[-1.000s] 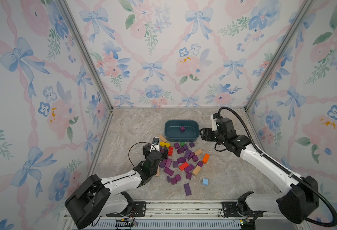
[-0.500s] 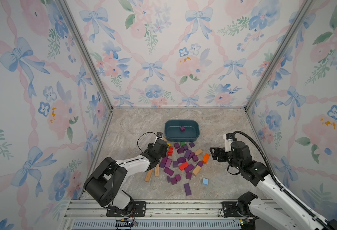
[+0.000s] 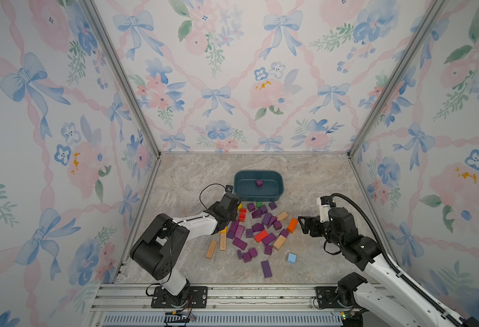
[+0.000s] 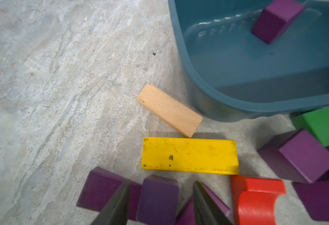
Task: Pick purple bricks into the storage bin
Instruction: Pick up the building block from the center of the board.
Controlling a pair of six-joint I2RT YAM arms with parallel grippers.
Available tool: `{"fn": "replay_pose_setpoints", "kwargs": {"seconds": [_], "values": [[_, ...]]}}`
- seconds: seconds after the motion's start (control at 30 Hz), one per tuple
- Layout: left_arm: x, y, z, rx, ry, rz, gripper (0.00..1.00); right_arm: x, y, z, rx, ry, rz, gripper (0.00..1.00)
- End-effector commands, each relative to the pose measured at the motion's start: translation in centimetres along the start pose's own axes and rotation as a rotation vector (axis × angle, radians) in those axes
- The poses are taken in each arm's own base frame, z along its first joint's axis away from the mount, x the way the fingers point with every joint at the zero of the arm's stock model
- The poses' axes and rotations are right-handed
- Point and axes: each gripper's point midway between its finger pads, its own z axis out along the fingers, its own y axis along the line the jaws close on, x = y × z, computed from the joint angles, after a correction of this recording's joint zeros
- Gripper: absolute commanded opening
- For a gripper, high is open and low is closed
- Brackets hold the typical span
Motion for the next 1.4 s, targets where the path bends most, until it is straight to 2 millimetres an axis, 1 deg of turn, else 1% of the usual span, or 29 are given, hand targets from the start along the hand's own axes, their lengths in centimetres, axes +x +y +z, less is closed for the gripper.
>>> {"fn": "replay_pose_setpoints", "kwargs": {"seconds": [0.0, 0.13, 0.3, 0.43, 0.53, 0.77, 0.9, 1.13, 1.23, 1.37], "values": [[0.7, 0.2, 0.7, 0.004, 0.050, 0.007, 0.51, 0.4, 0.1, 0.6, -0.019, 0.014, 0.003, 0.87], [0.6, 0.1, 1.1, 0.004, 0.058, 0.028, 0.49, 0.6, 0.1, 0.7, -0.021, 0.013, 0.007, 0.87], [0.1, 0.0, 1.6, 0.003, 0.058, 0.037, 0.45, 0.8, -0.1, 0.7, -0.016, 0.022, 0.006, 0.87], [0.1, -0.1, 1.9, 0.007, 0.066, 0.040, 0.41, 0.9, -0.8, 0.7, 0.007, 0.024, 0.027, 0.87], [0.3, 0.3, 1.8, -0.006, 0.069, 0.036, 0.41, 0.9, -1.3, 0.7, 0.017, 0.027, 0.041, 0.87], [1.2, 0.6, 1.7, -0.019, 0.086, 0.017, 0.41, 1.6, -1.6, 1.1, 0.022, 0.053, 0.050, 0.87], [1.7, 0.6, 1.8, -0.019, 0.099, 0.005, 0.41, 1.5, -1.4, 1.2, 0.014, 0.059, 0.051, 0.87], [2.8, 0.0, 2.1, 0.015, 0.131, 0.005, 0.37, 1.4, -1.4, 1.0, 0.014, 0.056, 0.051, 0.87], [3.2, -0.2, 1.8, 0.032, 0.139, 0.006, 0.30, 1.6, -1.5, 0.9, 0.019, 0.063, 0.050, 0.87], [2.5, 0.2, 1.1, 0.016, 0.107, -0.002, 0.25, 2.0, -1.8, 1.1, 0.025, 0.076, 0.057, 0.87]]}}
